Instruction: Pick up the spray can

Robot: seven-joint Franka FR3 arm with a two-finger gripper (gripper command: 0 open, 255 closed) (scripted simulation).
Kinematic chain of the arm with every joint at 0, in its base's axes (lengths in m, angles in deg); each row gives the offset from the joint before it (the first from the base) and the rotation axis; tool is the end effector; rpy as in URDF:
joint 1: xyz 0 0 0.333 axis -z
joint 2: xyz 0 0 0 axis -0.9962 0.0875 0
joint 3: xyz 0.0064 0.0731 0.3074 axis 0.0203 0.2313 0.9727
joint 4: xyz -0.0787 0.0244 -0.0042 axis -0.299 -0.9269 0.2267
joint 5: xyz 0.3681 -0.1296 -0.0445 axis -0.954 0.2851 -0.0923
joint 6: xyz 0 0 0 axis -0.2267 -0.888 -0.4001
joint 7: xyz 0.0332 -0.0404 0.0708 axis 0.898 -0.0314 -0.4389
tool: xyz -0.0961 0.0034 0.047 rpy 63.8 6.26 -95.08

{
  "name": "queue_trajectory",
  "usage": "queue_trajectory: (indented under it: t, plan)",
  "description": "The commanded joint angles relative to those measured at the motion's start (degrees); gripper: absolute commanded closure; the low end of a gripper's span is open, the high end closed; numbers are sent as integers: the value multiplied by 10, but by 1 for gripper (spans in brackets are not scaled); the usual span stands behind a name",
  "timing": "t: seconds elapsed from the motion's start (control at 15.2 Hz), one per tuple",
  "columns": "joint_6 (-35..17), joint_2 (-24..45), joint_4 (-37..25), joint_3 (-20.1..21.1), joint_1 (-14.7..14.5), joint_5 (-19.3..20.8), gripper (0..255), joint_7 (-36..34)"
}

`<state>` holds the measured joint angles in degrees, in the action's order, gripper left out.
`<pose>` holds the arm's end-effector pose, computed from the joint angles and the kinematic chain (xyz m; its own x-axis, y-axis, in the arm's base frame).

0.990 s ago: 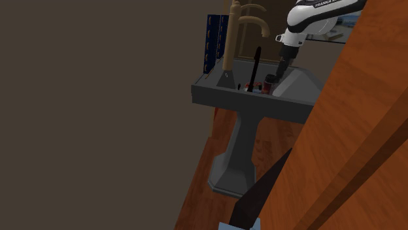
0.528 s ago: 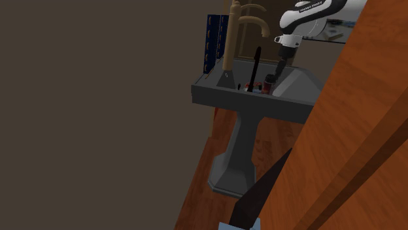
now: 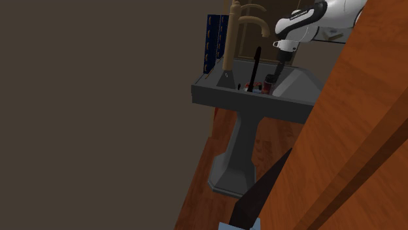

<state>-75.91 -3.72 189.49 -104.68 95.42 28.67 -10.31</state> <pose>0.4937 -0.3507 0.4670 0.9387 0.3417 0.0467 0.3433 -0.9387 -0.0324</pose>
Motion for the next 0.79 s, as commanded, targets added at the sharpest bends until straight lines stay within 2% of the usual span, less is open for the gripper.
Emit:
queue_trajectory:
  t: [0.0,0.26,0.33,0.73]
  plan:
    - [-14,5,10,1,0,-3,0,1]
    - [-33,10,24,2,0,-7,0,5]
    - [-34,9,26,2,0,-6,255,4]
    - [-34,9,25,2,-1,-6,255,4]
